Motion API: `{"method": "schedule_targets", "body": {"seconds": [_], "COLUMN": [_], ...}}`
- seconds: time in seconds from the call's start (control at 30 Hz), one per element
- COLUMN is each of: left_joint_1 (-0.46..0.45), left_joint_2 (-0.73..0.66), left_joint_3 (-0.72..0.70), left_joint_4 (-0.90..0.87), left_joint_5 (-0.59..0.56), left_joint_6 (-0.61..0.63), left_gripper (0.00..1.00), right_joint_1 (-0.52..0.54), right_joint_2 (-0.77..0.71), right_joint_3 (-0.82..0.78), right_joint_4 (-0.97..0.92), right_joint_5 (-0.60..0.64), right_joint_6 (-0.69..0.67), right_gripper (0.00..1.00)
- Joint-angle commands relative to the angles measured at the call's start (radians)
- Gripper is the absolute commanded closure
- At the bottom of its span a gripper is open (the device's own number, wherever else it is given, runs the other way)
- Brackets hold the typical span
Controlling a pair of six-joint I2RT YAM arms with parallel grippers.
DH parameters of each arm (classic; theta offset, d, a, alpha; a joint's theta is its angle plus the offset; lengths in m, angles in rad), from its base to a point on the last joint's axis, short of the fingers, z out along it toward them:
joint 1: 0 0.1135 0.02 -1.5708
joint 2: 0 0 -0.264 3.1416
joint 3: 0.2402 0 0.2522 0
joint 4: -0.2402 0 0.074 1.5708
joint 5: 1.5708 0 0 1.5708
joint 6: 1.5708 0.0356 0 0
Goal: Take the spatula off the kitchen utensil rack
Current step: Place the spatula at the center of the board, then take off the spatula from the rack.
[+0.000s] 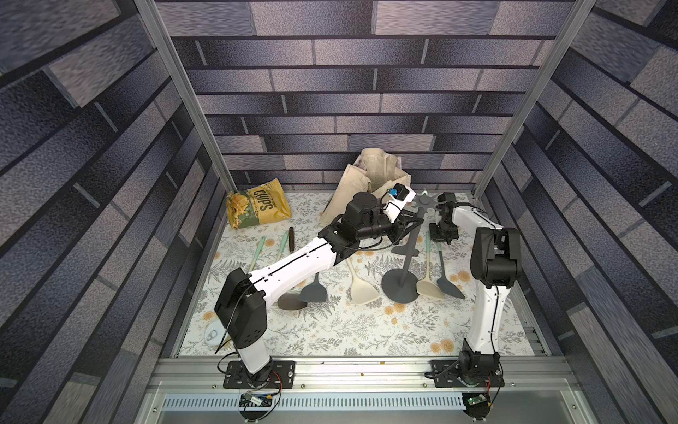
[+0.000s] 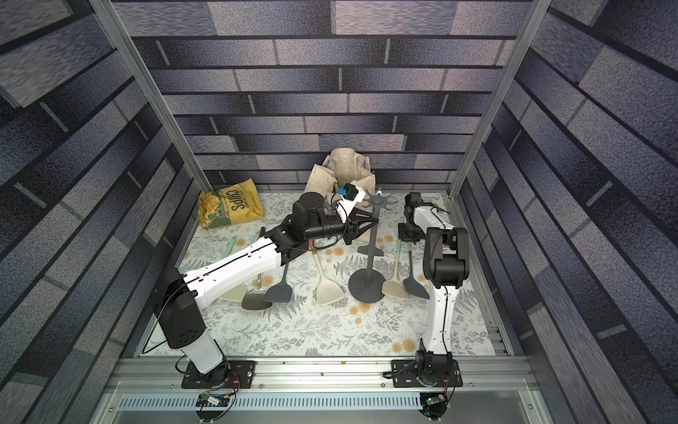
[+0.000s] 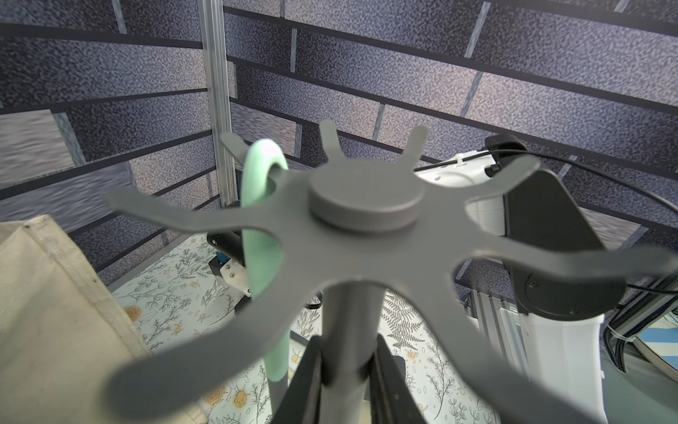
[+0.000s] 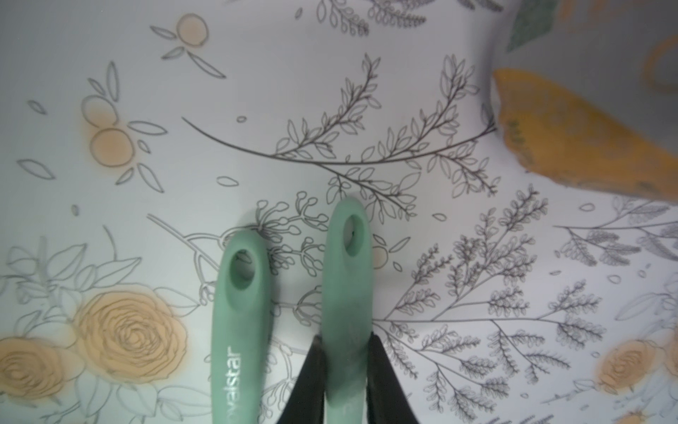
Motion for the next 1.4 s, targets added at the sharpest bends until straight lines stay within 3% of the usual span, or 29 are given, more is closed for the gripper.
{"method": "schedule_targets", "body": {"seconds": [0.0, 0.1, 0.23, 0.37, 0.53, 0.7, 0.87, 1.17, 1.37], "left_joint_1": [-0.01, -0.01, -0.011, -0.011, -0.011, -0.008, -0.006, -0.001, -0.002], "left_joint_2": [-0.028, -0.028, -0.028, -0.024, -0.019, -0.02, -0.022, -0.014, -0.003], "left_joint_3": [0.017, 0.017, 0.014, 0.017, 0.022, 0.025, 0.045, 0.091, 0.112], "left_joint_4": [0.093, 0.093, 0.095, 0.105, 0.107, 0.1, 0.057, -0.019, -0.041], "left_joint_5": [0.026, 0.028, 0.029, 0.04, 0.064, 0.082, 0.103, 0.135, 0.148], "left_joint_6": [-0.021, -0.021, -0.022, -0.026, -0.027, -0.021, 0.0, 0.032, 0.038], "left_gripper": [0.77, 0.77, 0.77, 0.77, 0.78, 0.78, 0.77, 0.77, 0.76], "right_joint_1": [-0.009, -0.014, -0.016, -0.016, -0.016, -0.017, -0.016, -0.018, -0.017], "right_joint_2": [0.021, -0.003, -0.086, -0.248, -0.481, -0.698, -0.885, -1.137, -1.183], "right_joint_3": [-0.007, -0.012, -0.045, -0.12, -0.3, -0.49, -0.654, -0.781, -0.783], "right_joint_4": [-0.059, -0.052, -0.009, 0.08, 0.297, 0.552, 0.74, 0.783, 0.774], "right_joint_5": [0.027, 0.041, -0.036, -0.226, -0.499, -0.736, -0.844, -0.935, -0.981], "right_joint_6": [-0.029, -0.032, -0.037, -0.017, 0.018, 0.083, 0.158, 0.237, 0.248], "right_gripper": [0.88, 0.86, 0.72, 0.59, 0.53, 0.5, 0.48, 0.51, 0.53]}}
